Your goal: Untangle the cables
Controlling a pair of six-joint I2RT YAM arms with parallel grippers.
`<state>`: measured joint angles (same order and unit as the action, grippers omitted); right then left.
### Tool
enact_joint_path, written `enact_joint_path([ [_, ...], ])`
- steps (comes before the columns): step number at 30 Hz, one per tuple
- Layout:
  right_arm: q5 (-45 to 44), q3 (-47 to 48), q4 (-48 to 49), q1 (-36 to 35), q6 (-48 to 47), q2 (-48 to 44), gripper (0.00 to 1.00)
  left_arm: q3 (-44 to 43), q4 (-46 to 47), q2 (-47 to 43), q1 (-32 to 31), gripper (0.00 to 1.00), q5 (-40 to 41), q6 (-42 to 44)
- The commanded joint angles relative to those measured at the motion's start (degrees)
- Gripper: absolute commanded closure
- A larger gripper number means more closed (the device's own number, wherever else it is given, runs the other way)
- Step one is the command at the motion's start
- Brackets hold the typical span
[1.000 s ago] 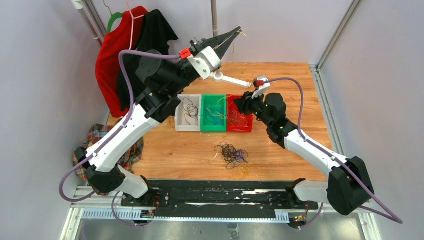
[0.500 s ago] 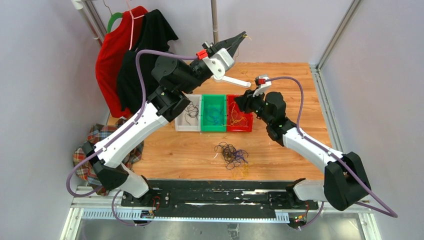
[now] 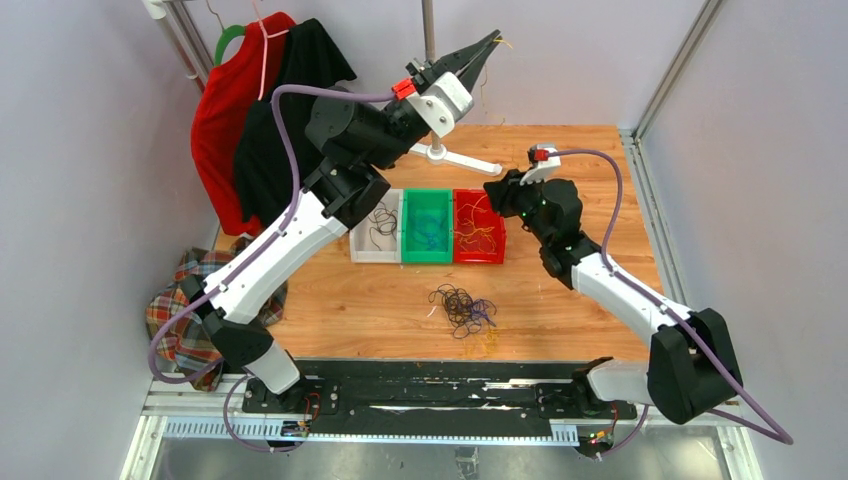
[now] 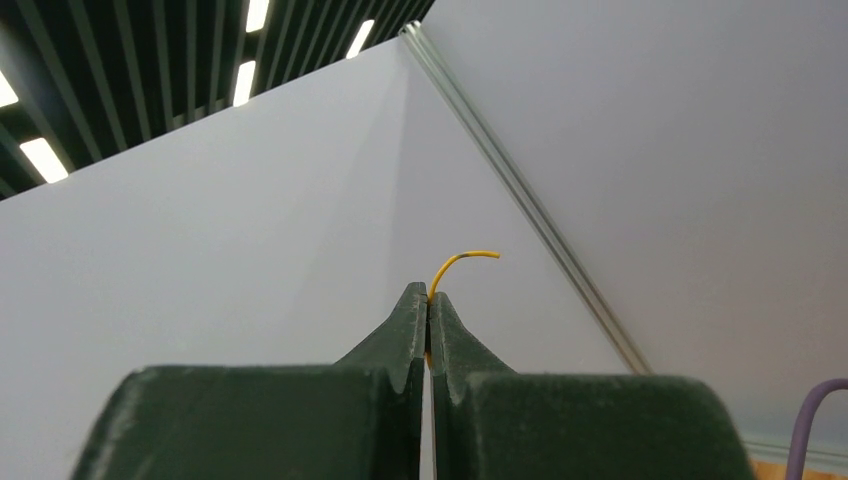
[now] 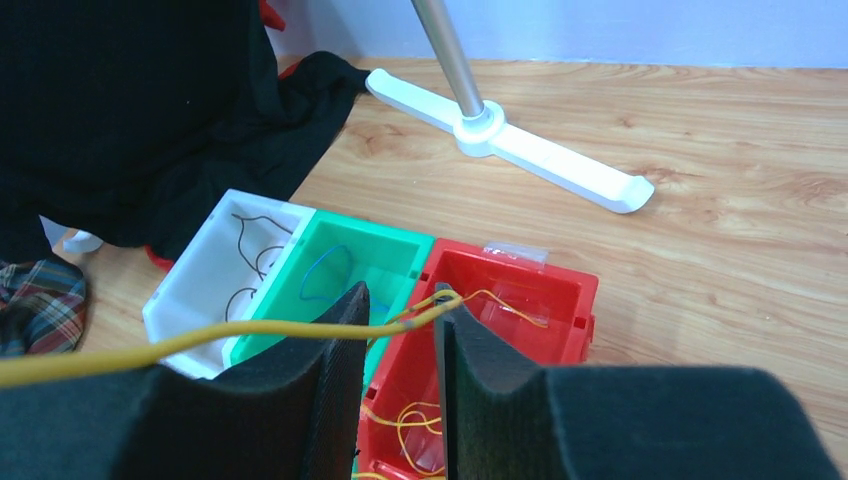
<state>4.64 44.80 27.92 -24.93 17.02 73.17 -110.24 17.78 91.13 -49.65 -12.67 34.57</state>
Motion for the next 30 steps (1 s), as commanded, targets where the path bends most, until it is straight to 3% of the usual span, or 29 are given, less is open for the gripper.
enact_joint_path([
  [1, -0.8, 2.6, 0.2, 1.4, 0.8, -1.6, 0.70, -3.6, 1.7, 2.1, -0.4, 1.00, -0.1, 0.6],
  [7, -0.2, 2.6, -0.2, 2.3, 1.0, -1.4, 0.70, -2.5, 1.7, 2.6, -0.4, 1.00, 1.0, 0.7],
  [14, 0.2, 0.8, 0.0, 2.9, 1.4, -0.1, 0.70, 6.4, 1.8, 0.4, -0.4, 1.00, 2.5, 3.1],
  [24, -1.3, 0.5, -2.2, 3.6, 2.1, 5.4, 0.71, 13.6, 1.6, 2.8, 2.3, 1.00, 10.2, 8.2],
  [30, 0.9, -3.1, -2.2, 3.6, 5.6, 6.9, 0.66, 16.7, -0.8, 3.7, 4.1, 1.00, 12.1, 7.8],
])
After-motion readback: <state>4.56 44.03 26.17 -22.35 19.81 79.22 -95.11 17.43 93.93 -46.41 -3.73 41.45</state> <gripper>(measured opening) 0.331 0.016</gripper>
